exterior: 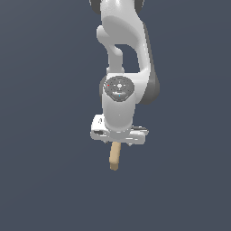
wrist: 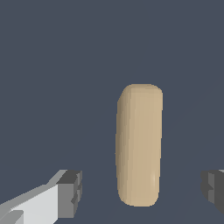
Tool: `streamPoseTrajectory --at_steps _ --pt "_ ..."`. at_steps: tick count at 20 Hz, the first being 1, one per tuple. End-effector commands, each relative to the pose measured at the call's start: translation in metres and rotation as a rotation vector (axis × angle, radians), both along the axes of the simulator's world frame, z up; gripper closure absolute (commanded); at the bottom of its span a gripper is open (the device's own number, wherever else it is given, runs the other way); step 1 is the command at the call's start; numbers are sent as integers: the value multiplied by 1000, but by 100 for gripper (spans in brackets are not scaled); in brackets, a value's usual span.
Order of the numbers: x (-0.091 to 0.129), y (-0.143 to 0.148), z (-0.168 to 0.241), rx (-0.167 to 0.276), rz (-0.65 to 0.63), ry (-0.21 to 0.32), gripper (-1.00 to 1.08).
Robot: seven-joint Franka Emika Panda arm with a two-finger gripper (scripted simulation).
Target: Pick up the object and move it to a goal position.
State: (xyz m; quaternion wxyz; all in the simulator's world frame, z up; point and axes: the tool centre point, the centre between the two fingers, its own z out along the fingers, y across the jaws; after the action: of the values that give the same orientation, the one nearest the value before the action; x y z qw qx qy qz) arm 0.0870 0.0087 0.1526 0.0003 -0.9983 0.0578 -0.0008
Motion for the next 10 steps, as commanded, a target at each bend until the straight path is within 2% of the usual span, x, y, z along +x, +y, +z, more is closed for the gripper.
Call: streamPoseTrajectory --at_steps 1,10 --pt "6 -4 -3 0 -19 1 -92" --pt "13 -9 -7 0 -41 2 -92"
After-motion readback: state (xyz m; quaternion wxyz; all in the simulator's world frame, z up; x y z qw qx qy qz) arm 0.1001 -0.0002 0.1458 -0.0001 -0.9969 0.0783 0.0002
